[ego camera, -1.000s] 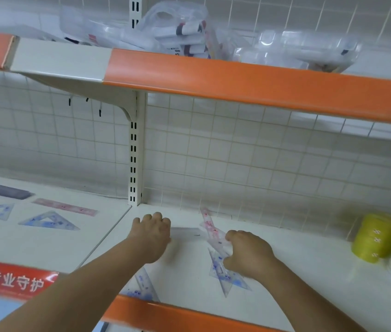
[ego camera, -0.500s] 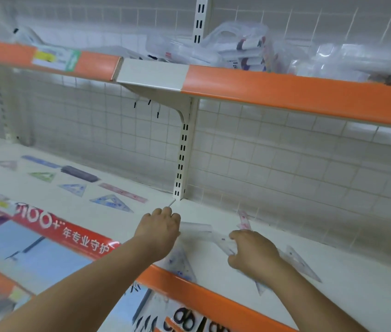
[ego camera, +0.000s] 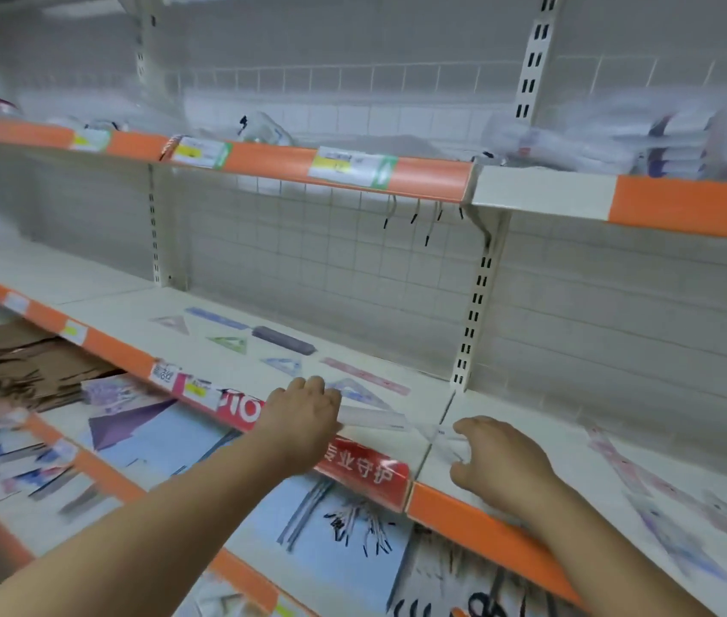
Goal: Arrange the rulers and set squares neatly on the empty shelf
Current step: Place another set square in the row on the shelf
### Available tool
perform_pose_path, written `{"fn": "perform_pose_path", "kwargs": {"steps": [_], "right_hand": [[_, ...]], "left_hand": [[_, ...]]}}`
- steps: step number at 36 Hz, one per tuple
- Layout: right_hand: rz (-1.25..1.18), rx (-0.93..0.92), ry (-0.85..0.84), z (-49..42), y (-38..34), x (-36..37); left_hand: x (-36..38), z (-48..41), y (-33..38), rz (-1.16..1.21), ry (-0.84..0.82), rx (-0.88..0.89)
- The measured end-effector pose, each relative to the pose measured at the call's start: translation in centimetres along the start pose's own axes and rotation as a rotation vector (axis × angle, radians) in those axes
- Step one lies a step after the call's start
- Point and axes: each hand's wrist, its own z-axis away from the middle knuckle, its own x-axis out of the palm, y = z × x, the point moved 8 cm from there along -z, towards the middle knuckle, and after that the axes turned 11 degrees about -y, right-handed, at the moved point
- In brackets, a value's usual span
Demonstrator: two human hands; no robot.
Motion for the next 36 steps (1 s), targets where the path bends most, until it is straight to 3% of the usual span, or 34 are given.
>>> {"fn": "perform_pose_path", "kwargs": {"steps": [10, 19, 36], "right_hand": [[0.000, -0.030, 0.037, -0.4, -11.2, 0.3], [0.003, -0.043, 0.052, -2.1, -16.9, 0.5], [-0.048, -0.086, 0.016, -13.9, -24.5, -0.8]], "left_hand": [[1.3, 3.2, -11.2, -0.012, 0.031, -0.020], [2.2, 3.7, -17.6, 0.036, 0.038, -0.034], [4.0, -5.6, -27.8, 0.045, 0.009, -0.032]]}}
